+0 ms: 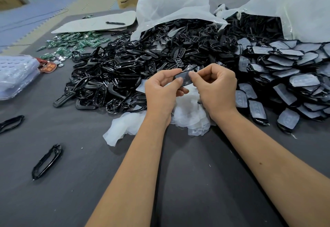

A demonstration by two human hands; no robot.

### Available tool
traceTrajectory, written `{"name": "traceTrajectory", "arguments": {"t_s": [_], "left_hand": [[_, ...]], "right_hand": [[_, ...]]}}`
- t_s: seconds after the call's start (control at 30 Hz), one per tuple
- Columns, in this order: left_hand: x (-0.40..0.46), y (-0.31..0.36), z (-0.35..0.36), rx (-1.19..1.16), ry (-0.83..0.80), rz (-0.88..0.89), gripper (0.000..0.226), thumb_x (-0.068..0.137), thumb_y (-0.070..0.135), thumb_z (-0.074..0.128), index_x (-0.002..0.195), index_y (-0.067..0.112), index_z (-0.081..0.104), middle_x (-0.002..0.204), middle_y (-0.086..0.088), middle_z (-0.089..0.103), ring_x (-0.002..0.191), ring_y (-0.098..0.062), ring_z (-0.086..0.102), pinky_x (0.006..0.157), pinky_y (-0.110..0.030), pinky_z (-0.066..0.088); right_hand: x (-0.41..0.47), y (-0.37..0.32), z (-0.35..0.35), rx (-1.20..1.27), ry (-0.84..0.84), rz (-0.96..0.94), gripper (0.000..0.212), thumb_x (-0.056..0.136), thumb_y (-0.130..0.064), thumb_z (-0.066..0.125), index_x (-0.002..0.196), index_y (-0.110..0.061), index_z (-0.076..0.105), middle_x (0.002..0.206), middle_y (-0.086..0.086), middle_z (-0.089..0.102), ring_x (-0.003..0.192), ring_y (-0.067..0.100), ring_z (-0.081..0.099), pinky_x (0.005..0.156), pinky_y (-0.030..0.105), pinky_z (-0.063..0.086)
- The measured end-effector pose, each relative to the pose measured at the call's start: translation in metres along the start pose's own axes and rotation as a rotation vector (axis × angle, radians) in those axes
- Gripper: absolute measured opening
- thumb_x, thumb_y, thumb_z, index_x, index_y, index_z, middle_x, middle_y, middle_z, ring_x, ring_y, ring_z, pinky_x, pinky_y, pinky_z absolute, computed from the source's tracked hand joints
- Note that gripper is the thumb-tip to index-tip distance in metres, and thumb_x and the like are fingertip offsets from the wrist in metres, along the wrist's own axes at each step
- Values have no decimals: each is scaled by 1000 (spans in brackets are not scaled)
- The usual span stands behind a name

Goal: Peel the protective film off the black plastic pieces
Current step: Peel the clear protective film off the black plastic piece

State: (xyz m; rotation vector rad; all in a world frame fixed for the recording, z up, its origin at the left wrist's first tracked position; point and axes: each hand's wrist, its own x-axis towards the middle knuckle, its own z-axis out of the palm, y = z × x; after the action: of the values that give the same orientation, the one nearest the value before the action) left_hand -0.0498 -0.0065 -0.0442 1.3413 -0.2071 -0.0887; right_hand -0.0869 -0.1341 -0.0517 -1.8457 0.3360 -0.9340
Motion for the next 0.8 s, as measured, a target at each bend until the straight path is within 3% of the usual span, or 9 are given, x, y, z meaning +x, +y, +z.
{"name": "traceTrajectory", "arguments": {"t_s": [0.2,0.3,0.43,0.57,0.8], "left_hand": [[1,1,0,-32,-12,-23,23,94,-11,61,107,2,74,71,-3,73,54,-14,67,51,-18,50],[1,1,-1,-57,-9,-29,25,95,-12,58,107,3,74,67,3,71,53,-14,66,49,-18,49],[0,2,0,-37,-8,-5,16,96,-6,62,105,0,74,69,-2,71,52,-15,63,50,-20,48],[0,0,1,21,0,38,13,91,-5,72,103,-2,73,74,-7,71,50,-15,60,51,-21,47],[2,-4,2,62,23,33,13,91,-7,71,103,-1,73,72,-8,70,49,-15,59,50,-20,47]], "right_hand": [[2,3,0,62,-28,70,23,85,-27,85,80,-12,69,72,-2,71,64,11,64,62,32,56],[5,3,-2,239,-143,215,22,88,-24,83,94,-9,68,73,2,69,57,13,61,47,29,48],[8,4,-7,373,-272,285,11,94,-19,78,90,-10,72,61,3,65,44,15,54,40,23,40],[8,5,-8,382,-273,273,12,92,-17,80,87,-8,72,61,7,65,54,28,53,43,28,41],[2,4,-1,208,-191,143,12,99,-8,68,89,-5,72,57,3,68,48,17,67,43,28,53]]}}
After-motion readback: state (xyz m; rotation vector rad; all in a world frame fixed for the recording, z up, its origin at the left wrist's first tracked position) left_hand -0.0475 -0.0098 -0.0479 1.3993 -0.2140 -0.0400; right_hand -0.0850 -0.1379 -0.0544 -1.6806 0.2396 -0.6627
